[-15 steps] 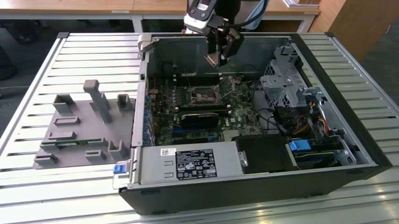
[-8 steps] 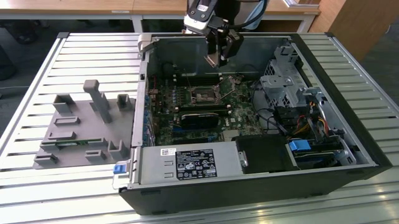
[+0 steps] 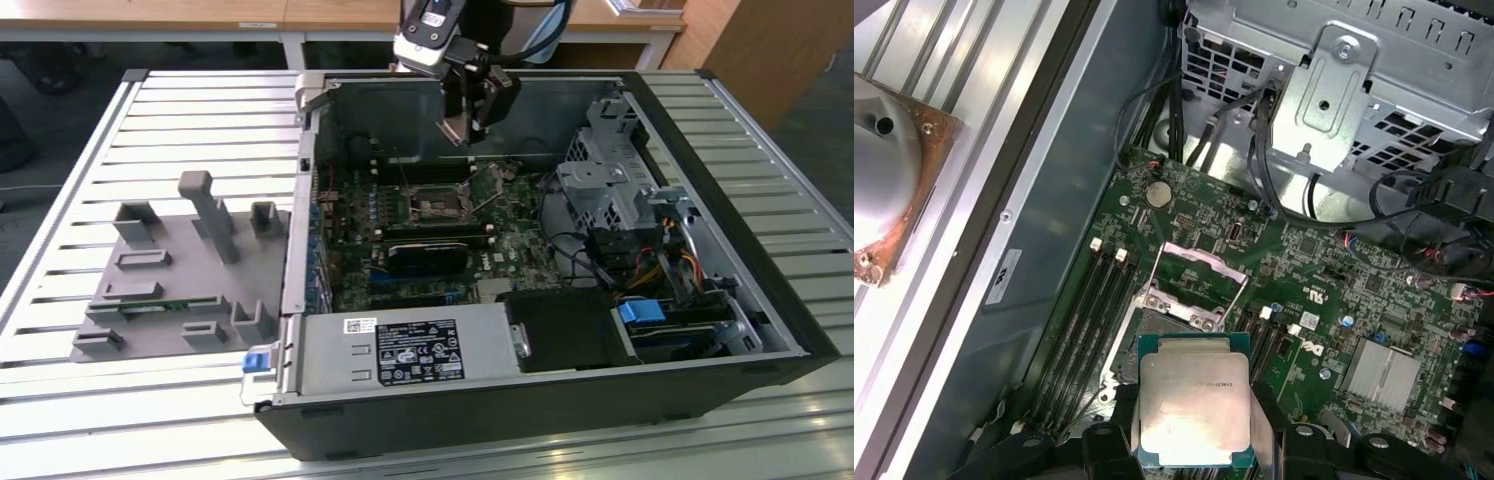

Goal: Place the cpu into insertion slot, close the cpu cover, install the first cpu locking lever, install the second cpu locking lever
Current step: 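Place the cpu into insertion slot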

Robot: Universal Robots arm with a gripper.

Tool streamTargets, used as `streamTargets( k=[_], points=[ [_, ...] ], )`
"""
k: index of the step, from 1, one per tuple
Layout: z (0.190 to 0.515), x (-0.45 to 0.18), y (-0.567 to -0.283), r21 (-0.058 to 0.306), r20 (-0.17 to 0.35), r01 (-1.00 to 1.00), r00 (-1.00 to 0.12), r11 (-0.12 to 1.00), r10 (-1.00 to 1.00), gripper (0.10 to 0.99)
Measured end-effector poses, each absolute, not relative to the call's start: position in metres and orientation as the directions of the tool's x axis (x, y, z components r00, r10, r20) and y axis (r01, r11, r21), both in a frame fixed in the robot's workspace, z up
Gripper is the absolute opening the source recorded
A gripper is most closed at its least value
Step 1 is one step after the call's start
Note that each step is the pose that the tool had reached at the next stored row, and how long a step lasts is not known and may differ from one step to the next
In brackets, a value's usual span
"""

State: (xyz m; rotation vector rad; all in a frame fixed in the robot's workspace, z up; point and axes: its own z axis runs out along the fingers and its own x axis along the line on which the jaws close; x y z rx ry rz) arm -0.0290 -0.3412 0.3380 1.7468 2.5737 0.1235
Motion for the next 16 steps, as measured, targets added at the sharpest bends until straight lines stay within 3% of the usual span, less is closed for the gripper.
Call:
streamTargets(
  k=[16],
  points=[
    [0.334, -0.029, -0.3412, 0.079, 0.022, 0.927, -0.37, 0.367, 0.929, 0.529]
  ],
)
